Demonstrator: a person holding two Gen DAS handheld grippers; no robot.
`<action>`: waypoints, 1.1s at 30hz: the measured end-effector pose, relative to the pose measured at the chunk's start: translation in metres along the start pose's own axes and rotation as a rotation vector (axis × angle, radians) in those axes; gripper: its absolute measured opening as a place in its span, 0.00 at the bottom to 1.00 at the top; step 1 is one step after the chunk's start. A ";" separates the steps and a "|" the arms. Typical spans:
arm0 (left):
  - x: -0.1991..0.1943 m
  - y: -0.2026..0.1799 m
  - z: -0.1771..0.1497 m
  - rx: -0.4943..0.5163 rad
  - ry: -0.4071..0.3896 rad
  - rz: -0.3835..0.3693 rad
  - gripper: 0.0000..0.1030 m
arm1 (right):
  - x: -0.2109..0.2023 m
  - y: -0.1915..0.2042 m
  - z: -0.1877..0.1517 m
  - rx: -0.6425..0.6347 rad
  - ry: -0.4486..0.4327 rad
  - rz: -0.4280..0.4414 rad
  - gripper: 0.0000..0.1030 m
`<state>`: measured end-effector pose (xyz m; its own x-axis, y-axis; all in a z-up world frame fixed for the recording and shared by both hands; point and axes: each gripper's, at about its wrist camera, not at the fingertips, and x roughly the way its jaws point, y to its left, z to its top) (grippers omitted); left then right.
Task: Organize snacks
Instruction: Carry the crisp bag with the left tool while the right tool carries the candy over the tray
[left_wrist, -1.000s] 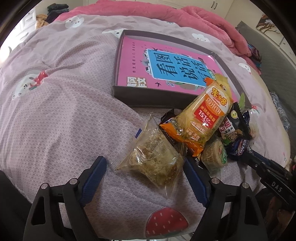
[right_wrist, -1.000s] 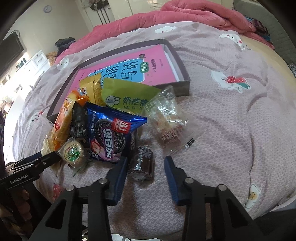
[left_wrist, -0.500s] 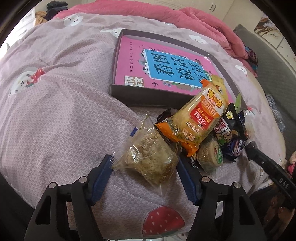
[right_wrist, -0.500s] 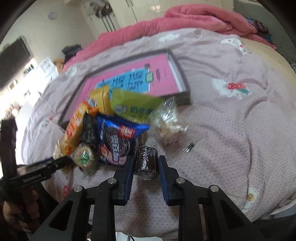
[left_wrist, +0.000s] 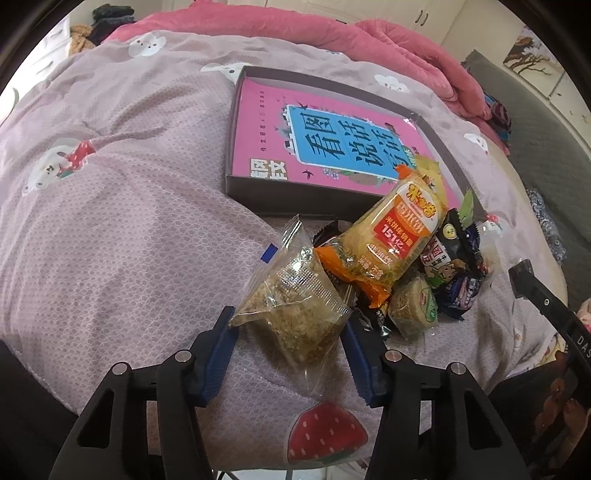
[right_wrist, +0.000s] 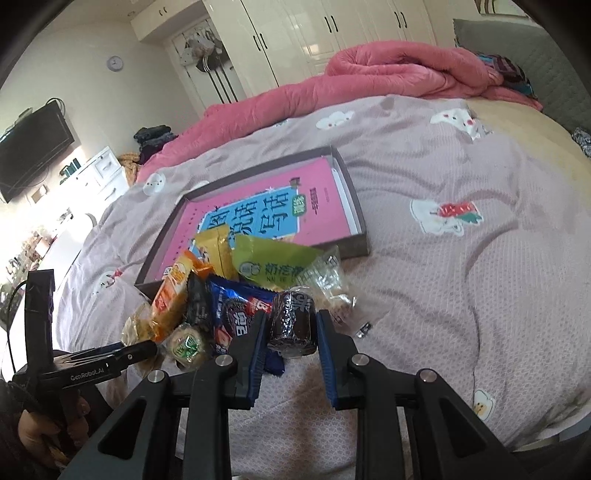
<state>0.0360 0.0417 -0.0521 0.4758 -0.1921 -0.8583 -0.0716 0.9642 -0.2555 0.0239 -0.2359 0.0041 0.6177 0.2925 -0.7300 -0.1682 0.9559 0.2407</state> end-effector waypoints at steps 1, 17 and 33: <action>-0.003 0.000 0.000 0.000 -0.004 0.002 0.56 | -0.002 0.001 0.001 -0.004 -0.007 0.004 0.26; -0.046 -0.001 0.013 -0.003 -0.129 -0.008 0.56 | -0.014 -0.006 0.029 -0.046 -0.113 -0.006 0.26; -0.035 -0.006 0.061 -0.017 -0.176 0.004 0.56 | 0.022 -0.011 0.074 -0.057 -0.117 0.032 0.26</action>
<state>0.0732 0.0534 0.0065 0.6216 -0.1520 -0.7684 -0.0881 0.9612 -0.2614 0.0961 -0.2422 0.0329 0.6961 0.3208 -0.6423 -0.2301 0.9471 0.2236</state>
